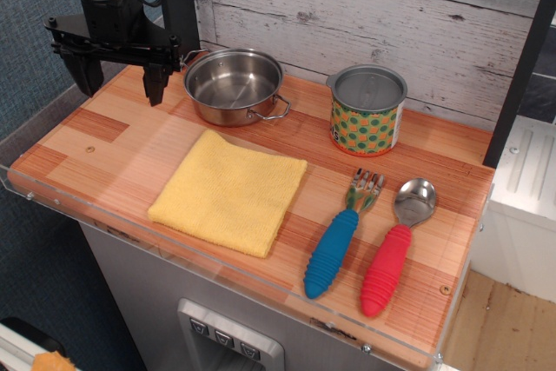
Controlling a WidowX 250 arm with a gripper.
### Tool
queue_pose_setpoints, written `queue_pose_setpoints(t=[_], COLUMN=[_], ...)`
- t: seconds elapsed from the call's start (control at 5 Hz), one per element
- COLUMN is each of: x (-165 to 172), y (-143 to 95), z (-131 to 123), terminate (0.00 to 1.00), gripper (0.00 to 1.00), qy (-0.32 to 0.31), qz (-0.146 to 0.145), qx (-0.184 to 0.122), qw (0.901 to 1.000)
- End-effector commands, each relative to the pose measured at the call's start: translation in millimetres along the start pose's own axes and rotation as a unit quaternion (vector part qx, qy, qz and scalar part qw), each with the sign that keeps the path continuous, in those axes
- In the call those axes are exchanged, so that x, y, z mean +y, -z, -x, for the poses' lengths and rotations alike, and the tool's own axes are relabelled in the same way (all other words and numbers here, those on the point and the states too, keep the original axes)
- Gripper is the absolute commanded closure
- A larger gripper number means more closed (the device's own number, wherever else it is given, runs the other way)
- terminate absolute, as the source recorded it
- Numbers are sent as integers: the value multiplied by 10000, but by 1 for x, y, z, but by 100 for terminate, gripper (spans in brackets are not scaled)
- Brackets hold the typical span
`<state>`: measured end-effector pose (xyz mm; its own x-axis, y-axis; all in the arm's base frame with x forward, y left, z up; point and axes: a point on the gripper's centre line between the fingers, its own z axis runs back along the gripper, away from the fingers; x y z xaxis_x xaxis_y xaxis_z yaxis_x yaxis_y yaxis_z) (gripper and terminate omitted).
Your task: Put the pot on the dish towel
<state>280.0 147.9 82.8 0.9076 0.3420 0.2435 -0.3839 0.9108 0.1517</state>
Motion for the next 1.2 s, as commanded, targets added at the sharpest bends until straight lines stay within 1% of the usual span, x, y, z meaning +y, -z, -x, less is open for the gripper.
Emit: queue_pose_setpoints(t=[0.0,0.2,0.4,0.6,0.8,1.0], x=[0,-12,-26,-34,-36,-40], y=[0,0,6,14,26,34], z=[0,-7,-20,-35,-48,-54], terminate=[0,0,0,0,0,0], gripper=[0,0,0,0,0,0], qy=[0,-750,-1652,-1854,-2194,-2425], qz=[0,242,372,456,484,468], qx=[0,50,72,112,90,176], qw=[10000,9969,9855,9815,9744,9689])
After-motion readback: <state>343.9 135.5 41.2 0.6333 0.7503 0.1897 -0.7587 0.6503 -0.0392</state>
